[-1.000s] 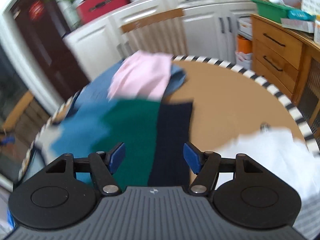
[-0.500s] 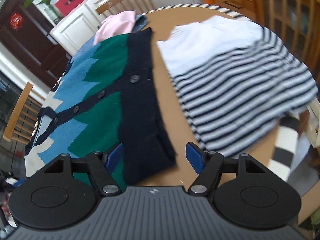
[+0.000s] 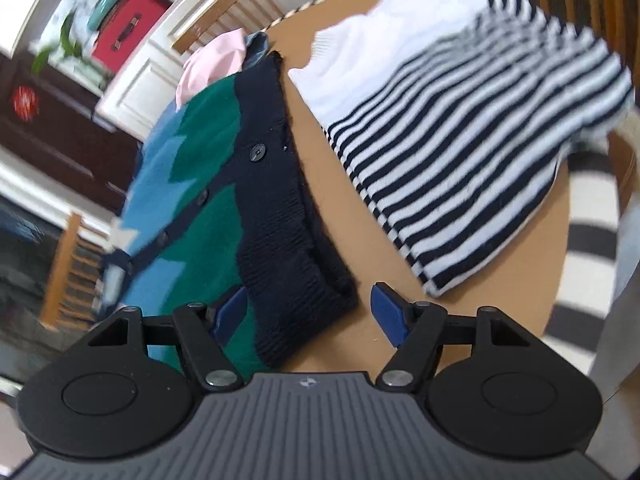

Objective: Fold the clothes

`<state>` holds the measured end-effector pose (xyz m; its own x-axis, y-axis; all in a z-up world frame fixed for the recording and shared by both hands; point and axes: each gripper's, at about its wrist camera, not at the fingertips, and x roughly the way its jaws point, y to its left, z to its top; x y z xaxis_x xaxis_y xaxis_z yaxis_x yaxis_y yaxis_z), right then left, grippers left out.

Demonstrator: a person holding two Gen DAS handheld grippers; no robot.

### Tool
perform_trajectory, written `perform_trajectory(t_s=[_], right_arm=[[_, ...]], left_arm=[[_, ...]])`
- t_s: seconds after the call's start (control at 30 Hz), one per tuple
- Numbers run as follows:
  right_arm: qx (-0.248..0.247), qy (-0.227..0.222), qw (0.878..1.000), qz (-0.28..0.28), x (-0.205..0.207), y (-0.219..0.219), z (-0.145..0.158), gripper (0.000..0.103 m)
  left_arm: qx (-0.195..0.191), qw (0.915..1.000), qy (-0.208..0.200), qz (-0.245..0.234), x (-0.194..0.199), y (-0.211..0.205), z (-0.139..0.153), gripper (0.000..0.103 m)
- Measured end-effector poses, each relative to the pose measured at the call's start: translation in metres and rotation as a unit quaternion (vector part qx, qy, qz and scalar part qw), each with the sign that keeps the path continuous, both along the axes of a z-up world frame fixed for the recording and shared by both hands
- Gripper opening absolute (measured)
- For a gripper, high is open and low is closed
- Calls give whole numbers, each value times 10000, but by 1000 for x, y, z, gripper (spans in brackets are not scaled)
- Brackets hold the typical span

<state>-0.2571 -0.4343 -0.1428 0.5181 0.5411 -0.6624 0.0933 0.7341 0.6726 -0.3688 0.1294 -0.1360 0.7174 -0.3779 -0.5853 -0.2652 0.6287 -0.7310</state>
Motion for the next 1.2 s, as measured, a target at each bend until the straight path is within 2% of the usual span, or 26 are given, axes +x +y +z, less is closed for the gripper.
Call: perform_trajectory(t_s=[0.07, 0.1, 0.13, 0.2, 0.27, 0.3, 0.33, 0.37, 0.4, 0.43, 0.47, 0.57, 0.73, 0.9, 1.07, 1.2], right_arm=[[248, 85, 9996, -127, 3, 0, -4, 70], [306, 98, 9993, -177, 4, 0, -5, 70], [363, 111, 9990, -228, 6, 1, -6, 70], [384, 150, 9988, -266, 10, 4, -6, 67], [175, 204, 9994, -230, 16, 10, -6, 48], [-7, 253, 9995, -192, 19, 14, -6, 28], [-140, 282, 9994, -143, 22, 17, -6, 19], [-231, 293, 9993, -93, 24, 20, -5, 18], [-291, 305, 9991, -71, 25, 21, -4, 16], [-334, 317, 9989, -64, 26, 23, -4, 15], [-350, 311, 9989, -58, 26, 23, -3, 14], [-274, 231, 9993, -102, 24, 22, 3, 13], [-496, 90, 9986, 133, 21, 21, 15, 12], [-599, 57, 9971, 476, 10, 17, 33, 12], [-627, 519, 9935, 795, -28, 3, 44, 12], [-522, 1016, 9890, 938, -60, -9, 51, 12]], left_arm=[[-98, 9999, 45, -50, -1, 0, -3, 35], [-114, 9998, 95, -97, -1, -1, -4, 42], [-132, 9997, 111, -146, -1, -1, -5, 46], [-82, 9997, 67, -225, 2, -4, -3, 61], [121, 9996, 53, -263, 10, -9, 2, 65], [298, 9991, 58, -294, 14, -12, 5, 64], [510, 9981, 75, -348, 18, -15, 8, 63], [718, 9963, 116, -452, 21, -19, 10, 54], [925, 9939, 168, -576, 24, -23, 12, 33], [1116, 9909, 221, -714, 27, -26, 13, 18], [1221, 9889, 250, -811, 28, -28, 14, 12], [1270, 9884, 194, -807, 25, -28, 19, 11], [1457, 9857, 212, -823, 19, -31, 31, 10], [1364, 9863, 400, -842, -3, -35, 44, 10], [1029, 9868, 907, -856, -57, -42, 53, 10], [538, 9893, 1233, -564, -103, -44, 62, 10]])
